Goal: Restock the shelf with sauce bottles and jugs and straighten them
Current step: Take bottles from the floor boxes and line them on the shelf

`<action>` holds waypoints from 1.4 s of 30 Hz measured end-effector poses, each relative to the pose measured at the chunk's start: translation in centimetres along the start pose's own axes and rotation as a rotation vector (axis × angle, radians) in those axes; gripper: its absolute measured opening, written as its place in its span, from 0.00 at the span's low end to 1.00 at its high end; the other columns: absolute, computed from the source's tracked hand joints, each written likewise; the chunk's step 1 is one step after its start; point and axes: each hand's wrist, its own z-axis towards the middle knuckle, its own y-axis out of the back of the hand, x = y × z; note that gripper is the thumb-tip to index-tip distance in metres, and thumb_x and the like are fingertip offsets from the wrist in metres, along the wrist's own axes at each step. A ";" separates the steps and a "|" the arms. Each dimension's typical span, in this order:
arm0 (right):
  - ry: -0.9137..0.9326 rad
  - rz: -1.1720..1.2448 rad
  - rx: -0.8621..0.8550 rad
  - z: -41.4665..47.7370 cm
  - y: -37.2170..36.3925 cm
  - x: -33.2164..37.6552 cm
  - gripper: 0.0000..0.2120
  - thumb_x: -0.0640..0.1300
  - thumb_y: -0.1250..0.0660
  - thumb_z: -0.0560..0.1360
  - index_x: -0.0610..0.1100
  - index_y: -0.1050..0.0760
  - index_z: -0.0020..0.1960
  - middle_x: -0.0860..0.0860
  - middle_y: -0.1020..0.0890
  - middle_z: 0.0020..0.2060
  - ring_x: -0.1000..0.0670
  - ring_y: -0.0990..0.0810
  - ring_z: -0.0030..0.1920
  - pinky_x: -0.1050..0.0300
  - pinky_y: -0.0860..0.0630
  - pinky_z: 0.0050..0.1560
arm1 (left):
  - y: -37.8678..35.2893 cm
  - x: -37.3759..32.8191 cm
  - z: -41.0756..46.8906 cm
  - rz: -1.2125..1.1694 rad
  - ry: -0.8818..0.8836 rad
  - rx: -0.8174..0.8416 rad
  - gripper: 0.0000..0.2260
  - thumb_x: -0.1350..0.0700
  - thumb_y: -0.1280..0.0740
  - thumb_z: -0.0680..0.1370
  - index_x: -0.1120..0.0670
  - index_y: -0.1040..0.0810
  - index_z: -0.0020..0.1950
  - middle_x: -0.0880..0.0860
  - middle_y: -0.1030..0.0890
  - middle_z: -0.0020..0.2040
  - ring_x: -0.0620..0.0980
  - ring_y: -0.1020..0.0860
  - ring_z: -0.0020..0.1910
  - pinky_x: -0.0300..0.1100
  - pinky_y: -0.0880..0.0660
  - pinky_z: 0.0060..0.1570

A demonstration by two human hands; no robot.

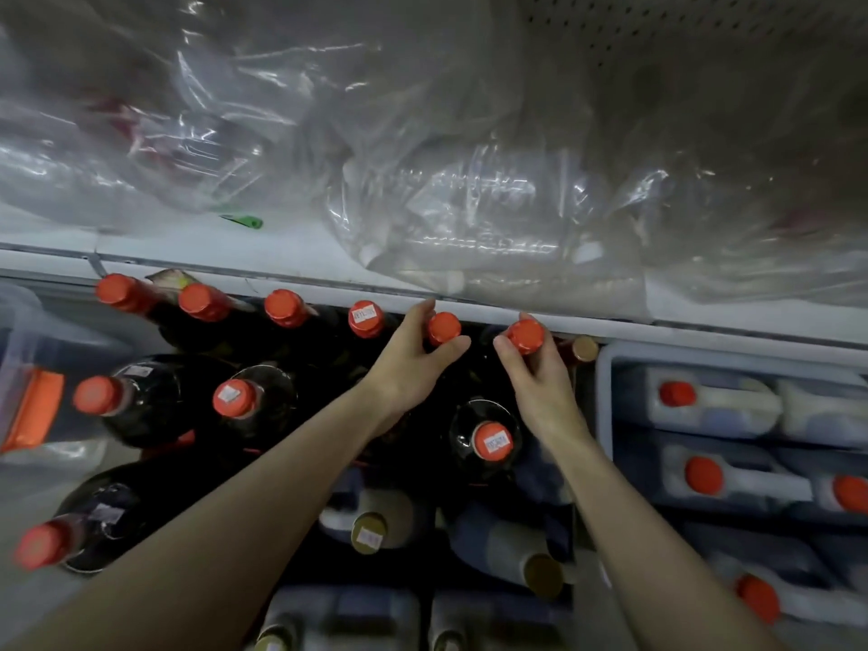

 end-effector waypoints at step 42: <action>0.692 -0.111 -0.001 -28.8 10.1 63.2 0.09 0.55 0.39 0.79 0.52 0.28 0.43 0.54 0.20 0.39 0.50 0.18 0.45 0.47 0.23 0.53 | 10.9 -54.1 -41.5 0.089 -0.843 -0.334 0.08 0.49 0.40 0.81 0.53 0.31 0.48 0.51 0.21 0.40 0.41 0.24 0.37 0.35 0.29 0.44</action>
